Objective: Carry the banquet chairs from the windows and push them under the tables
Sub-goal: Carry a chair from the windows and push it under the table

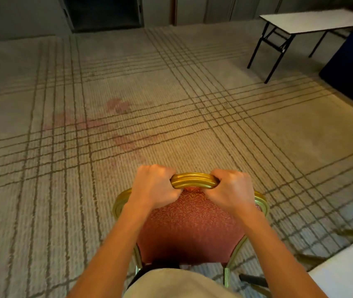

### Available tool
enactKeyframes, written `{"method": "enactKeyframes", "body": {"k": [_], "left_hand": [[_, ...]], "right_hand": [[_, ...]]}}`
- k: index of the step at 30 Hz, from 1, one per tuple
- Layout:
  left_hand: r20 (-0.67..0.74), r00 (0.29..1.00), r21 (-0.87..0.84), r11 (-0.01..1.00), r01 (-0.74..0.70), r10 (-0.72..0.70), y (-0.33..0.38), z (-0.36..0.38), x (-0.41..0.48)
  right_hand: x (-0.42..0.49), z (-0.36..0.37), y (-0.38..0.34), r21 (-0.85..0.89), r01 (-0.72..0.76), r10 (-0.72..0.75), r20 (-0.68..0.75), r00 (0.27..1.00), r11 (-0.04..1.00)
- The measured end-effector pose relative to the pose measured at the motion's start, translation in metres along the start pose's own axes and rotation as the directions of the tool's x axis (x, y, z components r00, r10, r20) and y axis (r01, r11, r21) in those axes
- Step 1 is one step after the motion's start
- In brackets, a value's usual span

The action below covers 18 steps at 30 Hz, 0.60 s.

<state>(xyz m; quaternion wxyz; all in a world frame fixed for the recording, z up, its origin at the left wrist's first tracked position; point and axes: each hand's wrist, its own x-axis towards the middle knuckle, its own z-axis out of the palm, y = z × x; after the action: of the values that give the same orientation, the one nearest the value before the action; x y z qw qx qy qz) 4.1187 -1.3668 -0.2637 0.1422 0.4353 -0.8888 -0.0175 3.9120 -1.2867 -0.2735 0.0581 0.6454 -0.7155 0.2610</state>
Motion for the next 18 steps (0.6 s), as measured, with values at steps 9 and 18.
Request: {"method": "enactKeyframes", "body": {"k": [9, 18], "left_hand": [[-0.072, 0.99, -0.026, 0.992, -0.121, 0.119, -0.06, 0.018, 0.164], [-0.076, 0.981, 0.011, 0.984, -0.177, 0.178, -0.12, 0.069, 0.348]], "right_hand": [[0.144, 0.041, 0.034, -0.064, -0.081, 0.079, -0.032, 0.996, 0.995], [0.31, 0.124, 0.105, -0.08, -0.078, 0.077, -0.013, 0.997, 0.994]]}}
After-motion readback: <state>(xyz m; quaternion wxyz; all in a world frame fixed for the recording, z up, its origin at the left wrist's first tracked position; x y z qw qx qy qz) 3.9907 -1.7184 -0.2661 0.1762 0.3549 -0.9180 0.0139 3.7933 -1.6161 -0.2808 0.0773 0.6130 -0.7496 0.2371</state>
